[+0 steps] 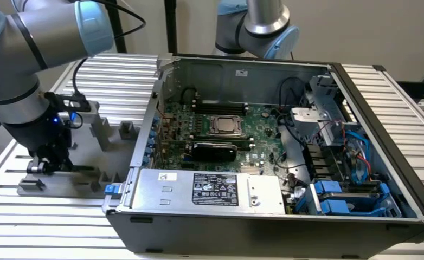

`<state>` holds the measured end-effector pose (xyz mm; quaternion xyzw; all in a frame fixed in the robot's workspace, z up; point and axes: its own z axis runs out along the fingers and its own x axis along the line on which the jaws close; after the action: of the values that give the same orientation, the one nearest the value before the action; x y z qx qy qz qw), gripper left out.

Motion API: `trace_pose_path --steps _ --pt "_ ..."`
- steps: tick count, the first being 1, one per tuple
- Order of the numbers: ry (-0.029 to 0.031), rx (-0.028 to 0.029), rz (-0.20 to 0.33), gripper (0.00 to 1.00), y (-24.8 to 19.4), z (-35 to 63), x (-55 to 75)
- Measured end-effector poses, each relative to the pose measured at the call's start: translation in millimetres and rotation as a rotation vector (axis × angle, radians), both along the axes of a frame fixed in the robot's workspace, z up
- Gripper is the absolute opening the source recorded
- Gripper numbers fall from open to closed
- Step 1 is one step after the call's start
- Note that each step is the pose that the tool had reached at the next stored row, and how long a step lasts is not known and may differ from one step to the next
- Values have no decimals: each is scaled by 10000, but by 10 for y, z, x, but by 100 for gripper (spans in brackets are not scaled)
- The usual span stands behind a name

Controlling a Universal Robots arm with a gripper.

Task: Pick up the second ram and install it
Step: 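Pick up the second ram and move it above second insertion slot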

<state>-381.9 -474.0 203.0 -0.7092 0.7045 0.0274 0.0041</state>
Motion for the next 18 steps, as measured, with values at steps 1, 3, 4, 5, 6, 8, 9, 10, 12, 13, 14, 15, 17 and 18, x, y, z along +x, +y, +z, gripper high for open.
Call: trace_pose_path --steps 1,3,4,5,6,8,9,10,12,13,14,15,17,18 --pt "-1 0 0 0 0 19 0" --pt "2 -1 1 0 0 79 0" --pt "0 0 0 0 0 119 0" --pt "-1 0 0 0 0 163 0" --pt "1 -1 0 0 0 208 0" --pt "-1 0 -1 0 0 297 0" --pt "1 -1 0 0 0 343 0" --pt "-1 0 -1 0 0 389 0" --pt "1 -1 -1 0 0 479 0" --pt "-1 0 -1 0 0 526 0" --pt "0 0 -1 0 0 572 0" --pt "1 -1 0 0 0 617 1" --pt "0 0 1 0 0 708 4" --pt "0 0 1 0 0 753 8"
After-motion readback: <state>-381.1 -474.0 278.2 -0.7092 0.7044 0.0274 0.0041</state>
